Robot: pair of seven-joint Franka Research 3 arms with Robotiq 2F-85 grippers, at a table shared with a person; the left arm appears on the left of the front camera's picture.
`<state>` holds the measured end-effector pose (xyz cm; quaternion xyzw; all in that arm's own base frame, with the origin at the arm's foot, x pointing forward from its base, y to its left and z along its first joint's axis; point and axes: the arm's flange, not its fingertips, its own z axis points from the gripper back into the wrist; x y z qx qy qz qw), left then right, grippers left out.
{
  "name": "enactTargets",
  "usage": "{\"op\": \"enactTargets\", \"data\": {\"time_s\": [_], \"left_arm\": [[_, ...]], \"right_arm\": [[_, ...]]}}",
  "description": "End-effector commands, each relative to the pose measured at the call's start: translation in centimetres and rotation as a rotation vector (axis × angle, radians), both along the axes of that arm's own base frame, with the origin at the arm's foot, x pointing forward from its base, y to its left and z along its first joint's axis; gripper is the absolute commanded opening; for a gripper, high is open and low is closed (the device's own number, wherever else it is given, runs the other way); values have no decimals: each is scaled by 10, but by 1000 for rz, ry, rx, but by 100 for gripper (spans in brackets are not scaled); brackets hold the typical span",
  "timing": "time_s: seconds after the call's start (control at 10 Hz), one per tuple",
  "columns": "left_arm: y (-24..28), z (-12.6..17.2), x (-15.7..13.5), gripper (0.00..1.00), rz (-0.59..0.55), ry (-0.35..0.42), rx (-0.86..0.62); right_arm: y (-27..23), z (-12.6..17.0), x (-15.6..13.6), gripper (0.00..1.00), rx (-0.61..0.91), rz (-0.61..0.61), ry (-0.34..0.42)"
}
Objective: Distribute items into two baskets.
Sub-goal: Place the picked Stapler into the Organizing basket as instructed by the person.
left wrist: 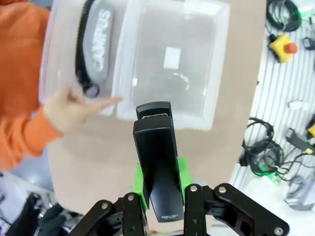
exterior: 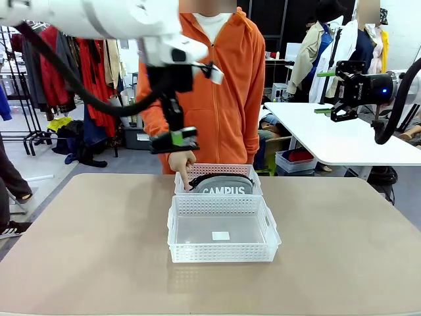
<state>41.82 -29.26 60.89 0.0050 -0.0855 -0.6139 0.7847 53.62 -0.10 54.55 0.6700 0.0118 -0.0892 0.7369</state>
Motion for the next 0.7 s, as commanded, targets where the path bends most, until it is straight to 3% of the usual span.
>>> {"op": "enactTargets", "data": {"time_s": [0.0, 0.4, 0.6], "left_arm": [[-29, -20, 6, 0, -135, -84, 42], [-98, -96, -7, 0, -268, -115, 75], [-124, -134, -10, 0, -288, -29, 71]], "right_arm": [[0, 3, 0, 100, 0, 1, -10], [0, 3, 0, 100, 0, 1, -10], [0, 3, 0, 100, 0, 1, -10]]}}
